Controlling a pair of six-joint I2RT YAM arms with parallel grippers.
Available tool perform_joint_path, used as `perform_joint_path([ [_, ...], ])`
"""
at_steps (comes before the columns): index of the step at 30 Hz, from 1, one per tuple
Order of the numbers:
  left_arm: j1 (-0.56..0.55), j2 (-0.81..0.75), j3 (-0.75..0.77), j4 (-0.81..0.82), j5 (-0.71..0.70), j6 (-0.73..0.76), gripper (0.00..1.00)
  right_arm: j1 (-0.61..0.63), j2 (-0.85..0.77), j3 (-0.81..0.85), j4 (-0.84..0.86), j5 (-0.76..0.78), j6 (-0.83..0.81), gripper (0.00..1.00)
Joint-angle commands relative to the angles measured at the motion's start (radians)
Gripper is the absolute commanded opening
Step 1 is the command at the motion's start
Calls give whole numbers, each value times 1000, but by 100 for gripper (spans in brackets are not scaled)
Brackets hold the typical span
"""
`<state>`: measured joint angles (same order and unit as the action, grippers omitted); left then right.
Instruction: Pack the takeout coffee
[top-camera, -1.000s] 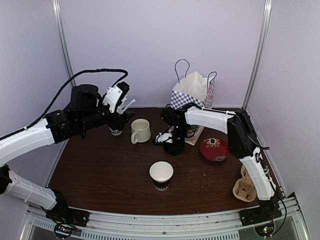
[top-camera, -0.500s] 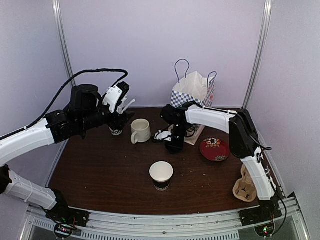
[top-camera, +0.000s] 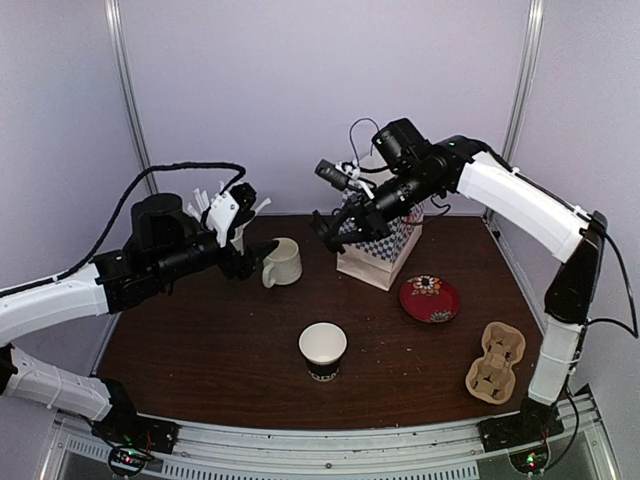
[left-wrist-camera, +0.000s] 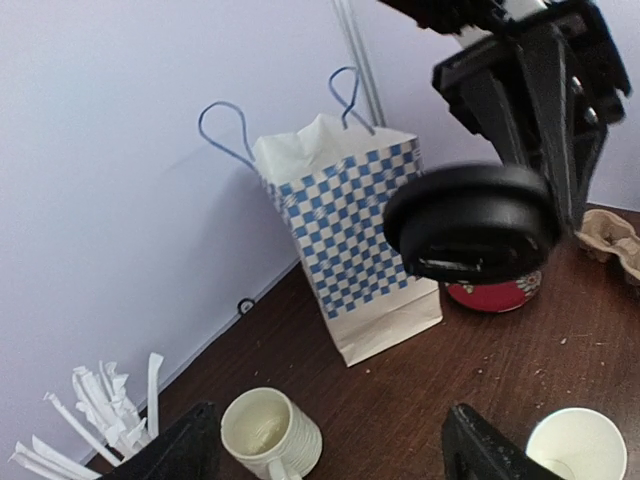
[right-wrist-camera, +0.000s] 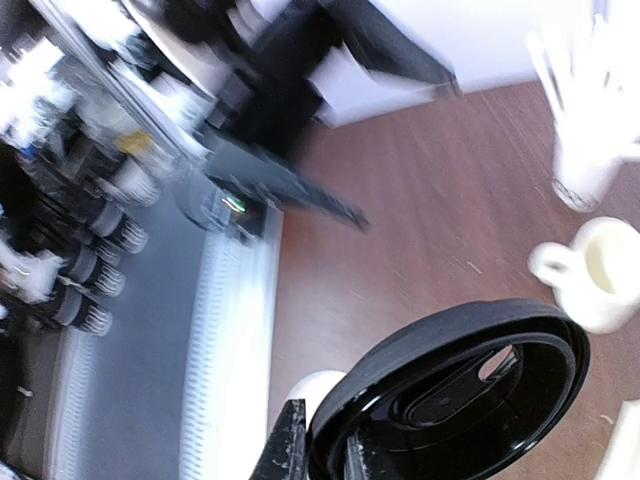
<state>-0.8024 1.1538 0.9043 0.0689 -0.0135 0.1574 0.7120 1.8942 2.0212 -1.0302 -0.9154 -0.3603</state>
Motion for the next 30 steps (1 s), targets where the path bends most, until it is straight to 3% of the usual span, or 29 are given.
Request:
perform_joint_path([
  [1,-3,-76,-152,410,240,64,81,-19,-106,-176,313,-447,296,11],
  [2,-3,-78,-148,413,263,67,81,-19,-127,-233,419,-482,401,11],
  [3,-5,-76,-141,414,291,65,92,-19,-146,-272,563,-507,495,11],
  [4,-12,-73,-140,427,311,62,97,-19,-161,-314,685,-528,597,11],
  [9,-122,-35,-136,510,264,126,97,-19,-178,-477,1399,-570,1176,11],
  [11,-179,-8,-131,541,200,187,98,-19,-164,-498,1596,-577,1343,11],
  [20,-236,75,-129,718,63,184,94,-19,-170,-507,1570,-580,1335,11],
  [26,-257,-8,-130,648,133,139,87,-19,-190,-518,1477,-582,1258,12],
  [30,-257,-32,-140,616,87,129,88,-19,-200,-519,1446,-582,1236,12],
])
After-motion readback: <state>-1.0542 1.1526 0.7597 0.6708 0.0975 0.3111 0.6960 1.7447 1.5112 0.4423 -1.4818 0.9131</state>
